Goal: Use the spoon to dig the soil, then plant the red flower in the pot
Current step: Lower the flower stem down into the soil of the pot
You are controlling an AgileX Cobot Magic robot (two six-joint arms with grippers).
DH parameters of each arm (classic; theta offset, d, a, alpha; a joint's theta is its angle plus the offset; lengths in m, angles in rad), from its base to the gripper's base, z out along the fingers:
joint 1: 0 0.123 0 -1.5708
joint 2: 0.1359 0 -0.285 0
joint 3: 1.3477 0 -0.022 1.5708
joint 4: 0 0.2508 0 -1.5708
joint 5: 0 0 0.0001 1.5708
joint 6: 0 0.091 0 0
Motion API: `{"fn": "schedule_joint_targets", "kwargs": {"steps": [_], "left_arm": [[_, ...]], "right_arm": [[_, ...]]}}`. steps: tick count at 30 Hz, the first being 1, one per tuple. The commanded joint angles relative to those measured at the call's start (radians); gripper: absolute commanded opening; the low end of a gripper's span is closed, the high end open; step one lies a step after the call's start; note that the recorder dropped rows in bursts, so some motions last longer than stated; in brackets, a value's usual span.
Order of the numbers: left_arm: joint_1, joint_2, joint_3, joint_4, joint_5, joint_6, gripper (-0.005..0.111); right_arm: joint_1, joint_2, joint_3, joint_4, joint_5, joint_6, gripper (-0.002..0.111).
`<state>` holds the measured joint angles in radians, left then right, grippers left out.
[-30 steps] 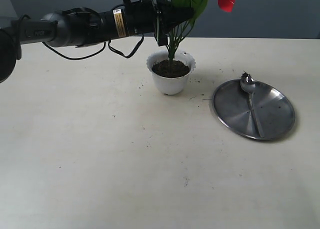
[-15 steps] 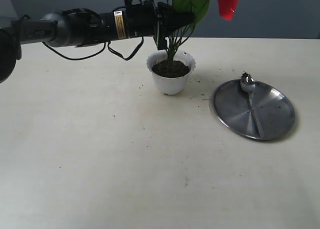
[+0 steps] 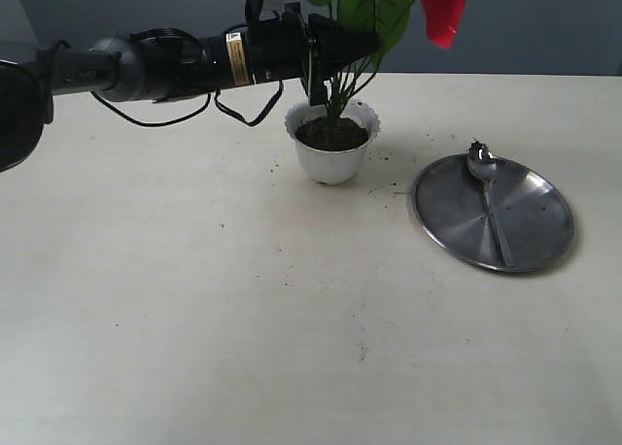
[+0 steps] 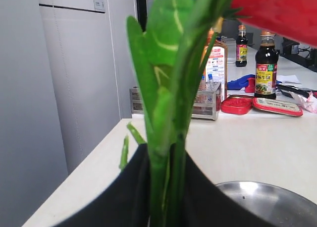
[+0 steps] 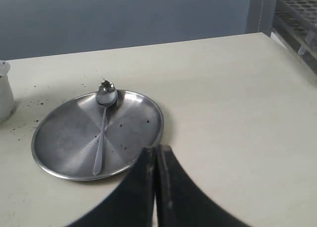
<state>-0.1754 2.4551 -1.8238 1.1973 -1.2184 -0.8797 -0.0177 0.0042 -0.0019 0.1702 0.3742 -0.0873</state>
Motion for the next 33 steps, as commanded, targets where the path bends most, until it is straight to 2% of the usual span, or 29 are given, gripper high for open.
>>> {"fn": "schedule_joint_targets", "kwargs": {"steps": [1,9,22,33], "left_arm": [[-0.006,0.023,-0.002,-0.008,-0.003,-0.001,0.0],[-0.006,0.058,-0.002,-0.008,-0.003,-0.008,0.0],[0.043,0.058,-0.002,0.034,-0.003,-0.021,0.0],[0.043,0.058,-0.002,0.097,-0.003,-0.063,0.0]], "right_arm": [[-0.004,-0.004,0.002,0.002,-0.012,-0.003,0.0],[-0.004,-0.004,0.002,0.002,-0.012,-0.003,0.0],[-0.004,-0.004,0.002,0.002,-0.009,-0.003,0.0],[-0.004,-0.004,0.002,0.002,-0.009,-0.003,0.0]]}}
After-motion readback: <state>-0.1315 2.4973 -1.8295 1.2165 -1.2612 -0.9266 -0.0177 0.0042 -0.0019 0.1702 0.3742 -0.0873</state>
